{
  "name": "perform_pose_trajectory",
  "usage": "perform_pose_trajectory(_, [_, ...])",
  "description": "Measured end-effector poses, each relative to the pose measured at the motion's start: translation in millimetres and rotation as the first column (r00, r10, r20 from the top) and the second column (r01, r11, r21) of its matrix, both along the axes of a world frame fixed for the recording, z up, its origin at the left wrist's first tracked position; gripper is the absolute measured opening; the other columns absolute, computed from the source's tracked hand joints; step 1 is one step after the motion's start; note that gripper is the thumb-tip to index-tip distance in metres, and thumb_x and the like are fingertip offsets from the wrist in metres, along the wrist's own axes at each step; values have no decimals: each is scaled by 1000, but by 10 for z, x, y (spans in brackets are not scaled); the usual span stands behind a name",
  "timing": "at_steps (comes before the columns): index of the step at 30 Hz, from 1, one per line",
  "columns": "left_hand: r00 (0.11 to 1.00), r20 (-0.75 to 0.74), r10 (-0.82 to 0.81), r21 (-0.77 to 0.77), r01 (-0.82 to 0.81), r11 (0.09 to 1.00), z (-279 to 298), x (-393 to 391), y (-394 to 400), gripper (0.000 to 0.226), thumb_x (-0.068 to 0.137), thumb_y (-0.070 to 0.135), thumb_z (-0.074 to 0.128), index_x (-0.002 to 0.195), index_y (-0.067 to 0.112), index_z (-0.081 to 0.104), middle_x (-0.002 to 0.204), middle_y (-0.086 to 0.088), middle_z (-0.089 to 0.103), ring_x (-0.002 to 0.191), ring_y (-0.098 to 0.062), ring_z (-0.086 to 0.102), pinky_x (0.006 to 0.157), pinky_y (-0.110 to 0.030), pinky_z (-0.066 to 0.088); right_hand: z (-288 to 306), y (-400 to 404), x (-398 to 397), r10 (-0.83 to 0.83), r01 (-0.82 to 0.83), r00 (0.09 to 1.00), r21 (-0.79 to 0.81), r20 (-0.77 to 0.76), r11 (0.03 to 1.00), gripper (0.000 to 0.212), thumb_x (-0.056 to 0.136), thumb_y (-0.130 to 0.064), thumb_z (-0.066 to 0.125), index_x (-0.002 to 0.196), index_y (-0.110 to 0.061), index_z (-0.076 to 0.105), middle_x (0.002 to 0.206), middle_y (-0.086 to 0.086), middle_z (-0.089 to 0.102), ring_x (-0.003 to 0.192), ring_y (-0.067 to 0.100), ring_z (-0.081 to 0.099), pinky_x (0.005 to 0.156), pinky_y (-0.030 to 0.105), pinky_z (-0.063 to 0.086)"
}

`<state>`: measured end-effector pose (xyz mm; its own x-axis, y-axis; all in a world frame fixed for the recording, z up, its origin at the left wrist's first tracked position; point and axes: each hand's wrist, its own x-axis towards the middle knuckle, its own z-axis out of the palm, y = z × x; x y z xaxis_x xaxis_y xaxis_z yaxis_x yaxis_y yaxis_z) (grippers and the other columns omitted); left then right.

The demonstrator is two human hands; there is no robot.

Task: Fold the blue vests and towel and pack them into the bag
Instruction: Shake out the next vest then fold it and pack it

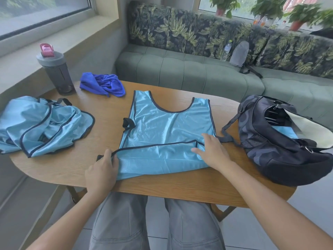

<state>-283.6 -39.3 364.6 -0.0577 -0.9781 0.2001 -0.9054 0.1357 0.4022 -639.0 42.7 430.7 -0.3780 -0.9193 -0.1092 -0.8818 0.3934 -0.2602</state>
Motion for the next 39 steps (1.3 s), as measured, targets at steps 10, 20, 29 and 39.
perform_pose_trajectory(10, [1000, -22, -8, -12, 8, 1000, -26, 22, -10, 18, 102, 33, 51, 95, 17, 48, 68, -7, 59, 64, -39, 62, 59, -41, 45, -74, -167, -296, -90, 78, 994, 179, 65, 981, 59, 91, -50, 68, 134, -17, 44, 133, 6, 51, 115, 24, 55, 95, 44, 50])
perform_pose_trajectory(20, [999, -39, -20, -5, 20, 1000, -50, 37, -23, 18, 101, 33, 50, 91, 21, 43, 63, -3, 54, 60, -36, 60, 58, -41, 47, -103, -230, -138, -68, 49, 994, 205, 88, 978, 54, 95, -39, 66, 134, -11, 42, 130, 8, 56, 109, 24, 57, 90, 39, 51])
perform_pose_trajectory(29, [999, -23, -24, -27, 24, 999, -53, 43, -28, 21, 101, 32, 54, 89, 21, 42, 59, 1, 49, 53, -33, 55, 53, -37, 42, 49, -145, -381, -43, 25, 967, 77, 252, 997, 23, 103, -25, 55, 122, -16, 46, 106, 6, 60, 82, 18, 58, 70, 34, 47])
perform_pose_trajectory(39, [1000, -22, -17, -19, 17, 1000, -23, 45, -16, 22, 98, 26, 59, 86, 17, 43, 55, 4, 41, 48, -27, 40, 51, -33, 33, 71, -165, -540, -112, -3, 805, 194, 582, 981, 42, 85, -41, 79, 117, -21, 61, 129, -4, 56, 124, 16, 53, 101, 32, 41])
